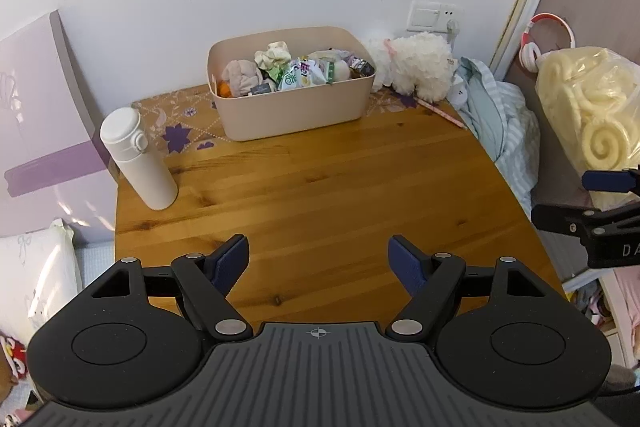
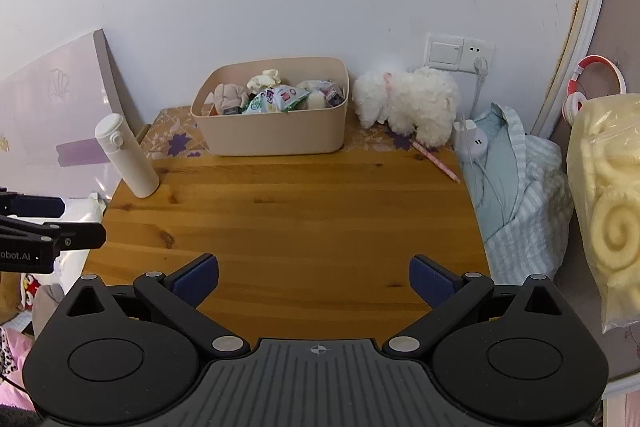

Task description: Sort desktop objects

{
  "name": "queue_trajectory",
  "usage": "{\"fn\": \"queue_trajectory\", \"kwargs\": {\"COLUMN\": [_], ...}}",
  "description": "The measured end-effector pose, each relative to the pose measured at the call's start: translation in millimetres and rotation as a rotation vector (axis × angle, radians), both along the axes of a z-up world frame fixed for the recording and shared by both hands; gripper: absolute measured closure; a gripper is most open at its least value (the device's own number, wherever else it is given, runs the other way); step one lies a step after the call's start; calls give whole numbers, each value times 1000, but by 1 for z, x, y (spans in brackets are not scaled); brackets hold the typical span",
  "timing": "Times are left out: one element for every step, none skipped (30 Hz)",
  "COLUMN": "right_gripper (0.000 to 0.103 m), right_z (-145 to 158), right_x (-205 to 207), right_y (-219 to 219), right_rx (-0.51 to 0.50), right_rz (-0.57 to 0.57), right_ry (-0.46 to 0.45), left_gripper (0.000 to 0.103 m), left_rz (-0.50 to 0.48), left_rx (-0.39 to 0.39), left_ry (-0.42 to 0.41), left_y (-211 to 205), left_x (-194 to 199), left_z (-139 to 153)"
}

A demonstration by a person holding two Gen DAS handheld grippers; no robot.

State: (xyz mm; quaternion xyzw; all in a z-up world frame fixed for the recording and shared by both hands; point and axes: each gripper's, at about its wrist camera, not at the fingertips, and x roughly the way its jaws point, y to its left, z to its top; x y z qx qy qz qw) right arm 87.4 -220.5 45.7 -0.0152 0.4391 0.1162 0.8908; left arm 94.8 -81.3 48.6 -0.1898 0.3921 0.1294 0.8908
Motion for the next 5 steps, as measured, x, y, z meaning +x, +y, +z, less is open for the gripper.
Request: {"fn": "queue_trajectory", "kwargs": {"right_gripper": [0, 0, 0, 0, 0], "right_z": [0, 0, 1, 1, 1], "right_x": [-1, -2, -2, -4, -4], "right_y": [0, 0, 0, 0, -1], "right_rx": [-3, -4, -6, -7, -8], "right_rz": [1, 2, 2, 1, 1], "right_ry": [0, -1, -2, -3, -5], "left_gripper": [25, 25, 25, 25, 25], "left_rz": [-1, -2, -3, -3, -3], "left_rx": [-1, -2, -4, -3, -1], "left_ry": [-2, -4, -6, -7, -7], "left_y": [-1, -1, -2, -3, -3], "left_x": [-1, -2, -3, -3, -4], "left_z": [0, 0, 1, 1, 1]}}
